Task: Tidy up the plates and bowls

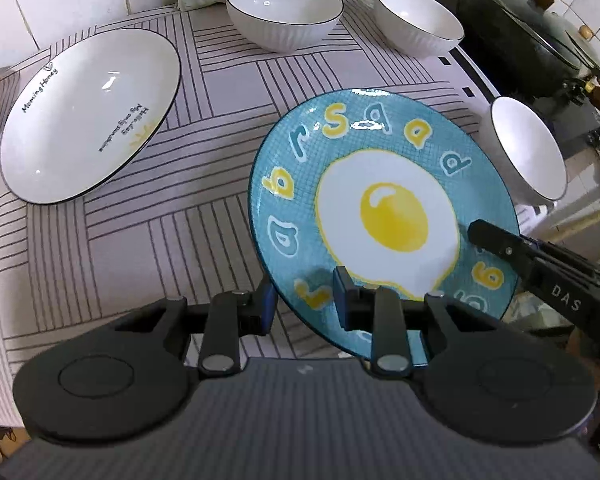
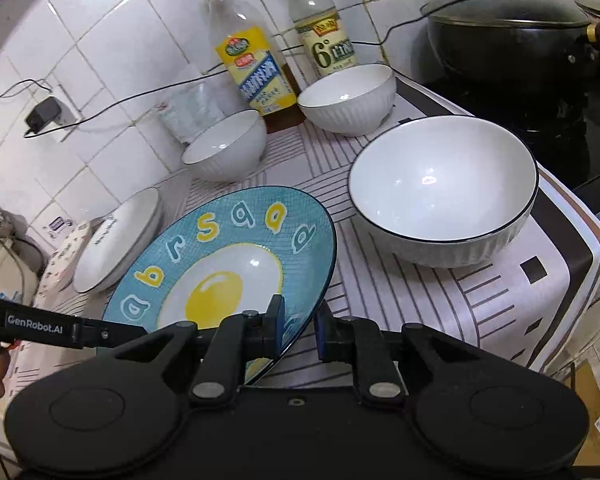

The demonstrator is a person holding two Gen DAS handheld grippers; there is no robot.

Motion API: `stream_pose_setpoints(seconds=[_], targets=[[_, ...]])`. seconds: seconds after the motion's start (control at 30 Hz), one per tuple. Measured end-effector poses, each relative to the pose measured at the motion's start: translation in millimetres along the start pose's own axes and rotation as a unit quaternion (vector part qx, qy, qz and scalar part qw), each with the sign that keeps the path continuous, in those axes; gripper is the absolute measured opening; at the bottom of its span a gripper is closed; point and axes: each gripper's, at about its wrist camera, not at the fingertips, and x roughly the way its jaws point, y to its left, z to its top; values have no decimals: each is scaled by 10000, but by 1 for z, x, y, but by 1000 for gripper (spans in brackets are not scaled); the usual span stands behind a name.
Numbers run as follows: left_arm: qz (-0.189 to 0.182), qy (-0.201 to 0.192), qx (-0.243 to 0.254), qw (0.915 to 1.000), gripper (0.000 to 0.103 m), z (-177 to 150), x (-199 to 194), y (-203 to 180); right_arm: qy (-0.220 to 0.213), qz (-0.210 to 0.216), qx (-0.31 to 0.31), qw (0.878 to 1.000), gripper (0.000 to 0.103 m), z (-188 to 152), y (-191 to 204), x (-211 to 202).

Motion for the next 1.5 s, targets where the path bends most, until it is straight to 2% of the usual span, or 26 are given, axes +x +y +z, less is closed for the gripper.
stream_pose_setpoints(seconds=[0.2, 0.53, 0.67, 0.93, 1.1, 1.3, 1.4, 1.5], targets=[[59, -176, -8, 9998, 27, -10, -31, 1, -11, 189, -153, 9997, 20, 5, 13, -16], [256, -580, -384, 9973, 27, -20, -78, 23, -13, 501, -405, 9979, 20, 23, 54, -27], [363, -651, -665, 9950, 27, -27, -95, 43, 125, 728, -589, 9955, 20, 33, 74, -21], [316, -815, -1148, 9895, 27, -28, -119, 97, 336, 1171, -859, 9888, 20, 58, 119, 2], [375, -878, -1329, 9865, 27, -17, -124, 134, 447, 1237, -1025, 9860, 20, 73, 150, 26], [330, -675, -1437, 9868, 27, 6, -107, 179, 648, 1223, -1057, 9847, 21, 82, 179, 64], [292, -493, -1526, 9866, 27, 19, -96, 199, 731, 1236, -875, 9858, 21, 86, 185, 85], [386, -382, -1443, 9880, 27, 32, -87, 212, 822, 1236, -836, 9854, 21, 86, 192, 104]])
